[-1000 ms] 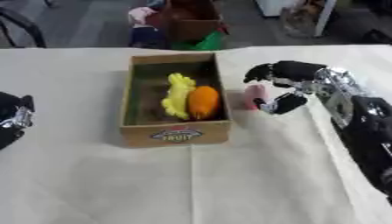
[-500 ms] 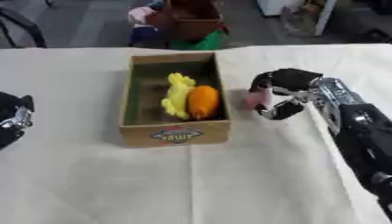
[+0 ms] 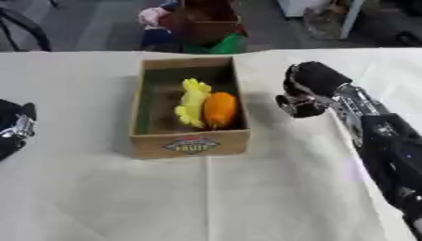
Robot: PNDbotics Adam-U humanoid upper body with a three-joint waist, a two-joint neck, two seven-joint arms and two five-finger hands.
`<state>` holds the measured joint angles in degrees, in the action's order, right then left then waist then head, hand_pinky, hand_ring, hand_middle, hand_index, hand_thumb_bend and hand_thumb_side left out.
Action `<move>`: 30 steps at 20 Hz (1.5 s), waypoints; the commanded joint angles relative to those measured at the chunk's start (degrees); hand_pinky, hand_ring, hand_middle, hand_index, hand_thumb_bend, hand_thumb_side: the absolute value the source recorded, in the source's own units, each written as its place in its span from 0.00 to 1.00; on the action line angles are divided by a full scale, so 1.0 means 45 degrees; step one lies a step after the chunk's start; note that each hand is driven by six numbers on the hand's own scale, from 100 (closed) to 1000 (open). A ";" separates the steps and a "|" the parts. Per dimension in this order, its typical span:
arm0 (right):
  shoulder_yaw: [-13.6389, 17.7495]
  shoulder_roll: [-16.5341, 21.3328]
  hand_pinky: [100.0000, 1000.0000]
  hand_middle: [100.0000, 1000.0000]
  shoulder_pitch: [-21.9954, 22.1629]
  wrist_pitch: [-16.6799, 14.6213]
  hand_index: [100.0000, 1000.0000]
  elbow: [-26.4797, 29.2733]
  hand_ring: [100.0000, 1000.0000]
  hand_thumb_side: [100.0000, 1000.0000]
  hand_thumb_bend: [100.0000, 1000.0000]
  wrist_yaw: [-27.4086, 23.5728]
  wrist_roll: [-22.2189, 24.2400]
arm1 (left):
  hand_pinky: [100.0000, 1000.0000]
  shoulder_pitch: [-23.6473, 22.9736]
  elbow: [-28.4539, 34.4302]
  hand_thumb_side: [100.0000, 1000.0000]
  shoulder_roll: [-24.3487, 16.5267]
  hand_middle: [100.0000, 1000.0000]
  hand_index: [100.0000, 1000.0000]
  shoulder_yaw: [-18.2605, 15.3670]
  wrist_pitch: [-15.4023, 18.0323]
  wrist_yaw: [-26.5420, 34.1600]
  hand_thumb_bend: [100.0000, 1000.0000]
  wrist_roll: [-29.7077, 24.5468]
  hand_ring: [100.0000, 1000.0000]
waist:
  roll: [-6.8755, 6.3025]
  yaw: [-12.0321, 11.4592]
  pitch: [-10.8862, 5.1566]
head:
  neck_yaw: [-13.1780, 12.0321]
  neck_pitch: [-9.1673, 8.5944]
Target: Pick up objects on the table and place them in the box.
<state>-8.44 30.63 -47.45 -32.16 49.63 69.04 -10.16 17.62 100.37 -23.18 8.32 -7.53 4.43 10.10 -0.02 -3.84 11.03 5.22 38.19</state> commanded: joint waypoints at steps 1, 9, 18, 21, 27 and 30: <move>0.0182 0.0396 0.41 0.15 -0.0346 -0.0045 0.16 0.0424 0.40 0.17 0.00 -0.0556 -0.0322 | 0.41 0.0145 0.0175 0.13 -0.0193 0.20 0.44 -0.0127 0.0017 0.0010 0.10 0.0006 0.30 | 0.0011 0.0019 -0.0204 | 0.0022 -0.0121; 0.0105 0.0636 0.41 0.15 -0.1075 -0.0086 0.16 0.1877 0.38 0.15 0.00 -0.3578 0.0928 | 0.41 0.0128 0.0184 0.13 -0.0228 0.20 0.44 -0.0126 0.0016 0.0017 0.10 0.0004 0.30 | 0.0033 0.0030 -0.0274 | 0.0019 -0.0102; -0.0876 -0.0758 0.41 0.16 -0.2380 -0.0959 0.18 0.2392 0.38 0.16 0.00 -0.5625 0.3429 | 0.41 0.0147 0.0201 0.12 -0.0163 0.20 0.44 -0.0053 0.0012 0.0055 0.10 -0.0072 0.30 | 0.0007 -0.0155 -0.0383 | 0.0240 -0.0029; -0.0936 -0.1351 0.42 0.17 -0.2570 -0.1081 0.20 0.2054 0.38 0.17 0.00 -0.5594 0.3874 | 0.41 0.0204 0.0198 0.12 -0.0111 0.20 0.44 -0.0008 0.0000 0.0074 0.10 -0.0113 0.30 | -0.0024 -0.0261 -0.0359 | 0.0341 -0.0056; -0.0863 -0.2284 0.46 0.33 -0.2821 -0.1141 0.42 0.1168 0.41 0.26 0.00 -0.4820 0.3997 | 0.41 0.0283 0.0189 0.13 -0.0027 0.20 0.44 0.0042 0.0000 0.0084 0.10 -0.0169 0.30 | -0.0049 -0.0451 -0.0277 | 0.0479 -0.0100; -0.0927 -0.2405 0.49 0.50 -0.2765 -0.1268 0.64 0.1034 0.46 0.37 0.00 -0.4519 0.4019 | 0.41 0.0291 0.0181 0.13 -0.0007 0.20 0.44 0.0040 0.0004 0.0084 0.10 -0.0169 0.30 | -0.0042 -0.0461 -0.0241 | 0.0460 -0.0111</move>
<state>-12.77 19.31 -58.51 -37.52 54.04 47.96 7.99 18.17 100.37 -22.65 8.70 -7.57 4.51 9.57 -0.06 -5.90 10.77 7.21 38.20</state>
